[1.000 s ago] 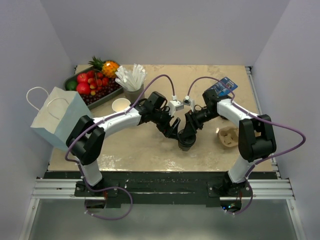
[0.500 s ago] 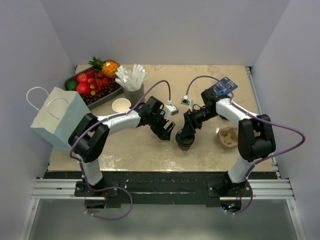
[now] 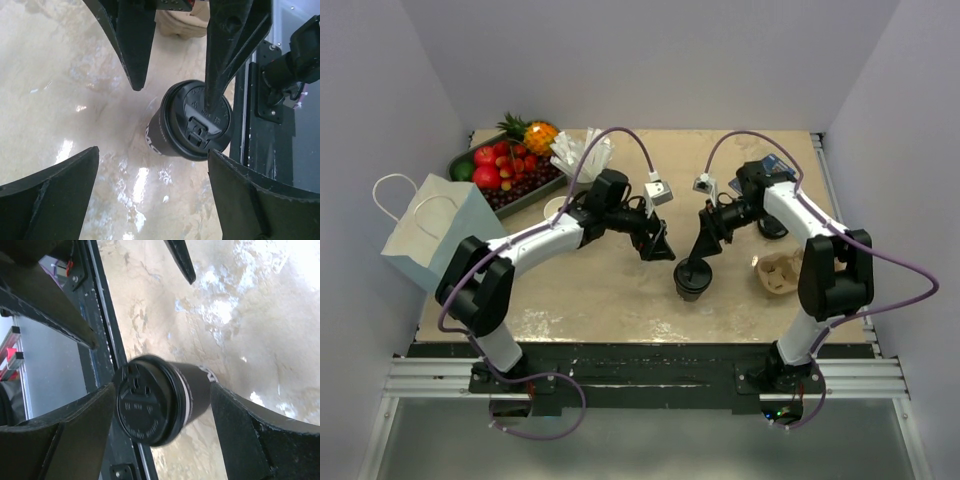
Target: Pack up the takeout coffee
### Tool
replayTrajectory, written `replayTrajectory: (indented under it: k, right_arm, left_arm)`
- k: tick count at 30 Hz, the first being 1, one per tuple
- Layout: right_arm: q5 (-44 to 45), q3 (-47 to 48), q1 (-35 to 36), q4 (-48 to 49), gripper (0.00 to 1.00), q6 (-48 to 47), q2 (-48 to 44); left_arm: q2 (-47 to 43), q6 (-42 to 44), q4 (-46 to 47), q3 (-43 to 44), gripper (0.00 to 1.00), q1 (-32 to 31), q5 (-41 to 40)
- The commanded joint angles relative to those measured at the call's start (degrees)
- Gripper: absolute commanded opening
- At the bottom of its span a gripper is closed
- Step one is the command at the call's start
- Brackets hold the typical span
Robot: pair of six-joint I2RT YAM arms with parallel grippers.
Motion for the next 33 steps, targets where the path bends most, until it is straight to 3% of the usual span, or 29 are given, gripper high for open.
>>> replayTrajectory:
  k: [1, 7, 19, 33]
  right_arm:
    - [0.7, 1.4, -1.8, -7.2, 0.8, -7.8, -0.8]
    - [2.2, -2.6, -2.3, -9.6, 0.8, -12.1, -0.9]
    - [0.4, -4.6, -2.8, -12.5, 0.78, -16.4, 3.5]
    - [-2.2, 0.3, -5.9, -23.3, 0.66, -25.4, 17.9]
  left_arm:
    - [2.8, -0.7, 2.2, 4.3, 0.95, -0.7, 5.2]
    - [3.6, -4.9, 3.5, 3.4, 0.96, -2.4, 4.5]
    - [9.4, -8.5, 5.3, 2.9, 0.93, -2.5, 11.6]
    - [15.5, -7.5, 4.4, 3.6, 0.87, -2.4, 9.8]
